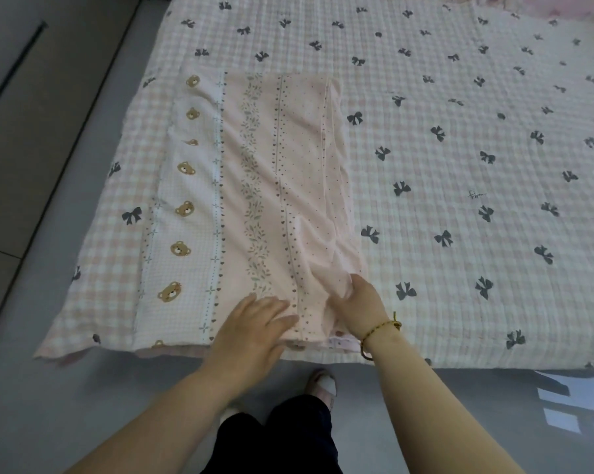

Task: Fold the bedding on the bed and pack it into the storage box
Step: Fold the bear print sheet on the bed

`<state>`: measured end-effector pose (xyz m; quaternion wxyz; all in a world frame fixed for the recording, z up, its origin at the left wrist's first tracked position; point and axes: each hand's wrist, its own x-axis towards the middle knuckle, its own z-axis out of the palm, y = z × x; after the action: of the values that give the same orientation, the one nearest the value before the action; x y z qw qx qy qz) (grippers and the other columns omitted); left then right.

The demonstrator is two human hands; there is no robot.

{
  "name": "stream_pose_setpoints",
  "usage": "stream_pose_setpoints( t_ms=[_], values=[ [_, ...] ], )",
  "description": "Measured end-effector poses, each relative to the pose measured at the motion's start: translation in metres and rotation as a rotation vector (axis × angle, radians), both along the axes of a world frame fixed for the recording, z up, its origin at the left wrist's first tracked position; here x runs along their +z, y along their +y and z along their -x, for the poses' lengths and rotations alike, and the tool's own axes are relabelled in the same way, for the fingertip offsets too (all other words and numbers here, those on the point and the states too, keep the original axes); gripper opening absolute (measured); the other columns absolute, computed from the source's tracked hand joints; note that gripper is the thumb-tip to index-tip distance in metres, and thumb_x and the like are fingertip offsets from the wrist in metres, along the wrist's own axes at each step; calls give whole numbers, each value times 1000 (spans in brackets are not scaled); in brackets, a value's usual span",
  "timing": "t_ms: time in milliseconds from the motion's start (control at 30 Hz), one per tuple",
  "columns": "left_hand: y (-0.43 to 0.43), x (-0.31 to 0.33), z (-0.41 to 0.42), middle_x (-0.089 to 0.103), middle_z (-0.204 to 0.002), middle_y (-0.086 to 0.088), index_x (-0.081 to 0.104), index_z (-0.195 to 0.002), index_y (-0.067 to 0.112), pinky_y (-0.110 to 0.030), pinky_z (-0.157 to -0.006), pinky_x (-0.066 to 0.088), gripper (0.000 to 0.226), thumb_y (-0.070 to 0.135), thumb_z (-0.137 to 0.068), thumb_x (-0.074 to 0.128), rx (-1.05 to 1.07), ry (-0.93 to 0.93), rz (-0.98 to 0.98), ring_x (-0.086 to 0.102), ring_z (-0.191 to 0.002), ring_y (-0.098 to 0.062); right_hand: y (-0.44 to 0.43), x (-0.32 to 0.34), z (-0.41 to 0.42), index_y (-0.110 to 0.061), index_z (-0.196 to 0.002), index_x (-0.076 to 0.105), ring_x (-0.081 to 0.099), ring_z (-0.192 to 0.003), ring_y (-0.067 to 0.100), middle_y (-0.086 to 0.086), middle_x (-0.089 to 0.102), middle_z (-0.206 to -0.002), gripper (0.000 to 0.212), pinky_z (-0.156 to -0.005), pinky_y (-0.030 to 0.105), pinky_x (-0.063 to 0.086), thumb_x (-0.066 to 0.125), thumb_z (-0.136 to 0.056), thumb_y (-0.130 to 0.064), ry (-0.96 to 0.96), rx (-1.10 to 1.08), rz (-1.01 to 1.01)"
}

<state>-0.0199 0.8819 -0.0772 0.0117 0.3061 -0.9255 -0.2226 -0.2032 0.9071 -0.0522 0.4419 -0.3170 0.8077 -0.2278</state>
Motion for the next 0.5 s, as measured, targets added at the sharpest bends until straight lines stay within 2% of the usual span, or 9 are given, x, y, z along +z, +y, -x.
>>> stream_pose_setpoints(
  t_ms=[33, 67, 167, 200, 267, 300, 333, 400, 500],
  values=[
    [-1, -5, -14, 69, -105, -5, 62, -104, 22, -31, -100, 30, 40, 43, -76, 42, 53, -28, 8, 50, -104, -16, 9, -4, 6, -8, -82, 51, 47, -61, 9, 5, 49, -72, 9, -51, 11, 38, 48, -90, -6, 35, -90, 101],
    [-4, -8, -29, 67, -110, -8, 58, -109, 20, -27, -104, 20, 44, 51, -83, 39, 113, -74, -19, 46, -107, -16, 19, -10, 11, -11, -68, 45, 39, -53, 7, 3, 43, -62, 24, -45, 10, 33, 48, -90, -5, 71, -178, 171],
    [-6, -14, -65, 59, -125, -6, 67, -112, 11, -19, -108, 8, 81, 68, -89, 14, 320, 2, -123, 42, -122, -17, 43, -23, 13, -12, -64, 43, 40, -58, 15, 1, 42, -61, 28, -47, 15, 31, 48, -91, -6, 59, -311, 108],
    [-6, -15, -71, 54, -128, -5, 68, -110, 10, -26, -111, 10, 83, 69, -88, 15, 434, 55, -160, 42, -126, -20, 47, -30, 11, -11, -71, 47, 45, -67, 18, 2, 47, -67, 20, -52, 19, 34, 49, -91, -7, 53, -315, 50],
    [-11, -6, -78, 48, -136, -10, 67, -112, 8, -43, -110, 20, 55, 50, -92, 38, 729, 98, -143, 39, -129, -31, 45, -33, 7, -10, -92, 47, 50, -79, 18, 3, 52, -85, 7, -61, 21, 41, 54, -89, -11, -11, -388, 16],
    [-15, -3, -80, 43, -140, -14, 61, -120, 7, -45, -109, 21, 41, 35, -92, 50, 890, 76, -122, 35, -131, -34, 40, -31, 4, -10, -100, 45, 50, -77, 16, 3, 51, -91, 17, -59, 19, 43, 56, -88, -14, -72, -422, 32],
    [-20, -1, -81, 37, -143, -16, 52, -129, 5, -44, -109, 22, 44, 25, -89, 58, 1061, 61, -169, 31, -132, -34, 36, -30, 3, -11, -106, 43, 48, -72, 14, 3, 50, -91, 25, -52, 16, 43, 58, -88, -17, -139, -445, 33],
    [-29, 5, -79, 37, -144, -17, 35, -139, 2, -40, -105, 29, 63, 22, -86, 63, 1337, 153, -445, 35, -131, -33, 30, -23, 0, -10, -112, 44, 48, -68, 12, 3, 52, -86, 32, -50, 18, 43, 59, -87, -24, -246, -450, -41],
    [-40, 7, -81, 56, -119, -10, 49, -127, -1, -32, -86, 42, 48, 22, -87, 62, 1478, 353, -895, 53, -112, -30, 25, -18, 0, -5, -101, 53, 51, -67, 18, 6, 54, -76, 32, -61, 27, 45, 62, -84, -31, -387, -435, -219]
  ],
)
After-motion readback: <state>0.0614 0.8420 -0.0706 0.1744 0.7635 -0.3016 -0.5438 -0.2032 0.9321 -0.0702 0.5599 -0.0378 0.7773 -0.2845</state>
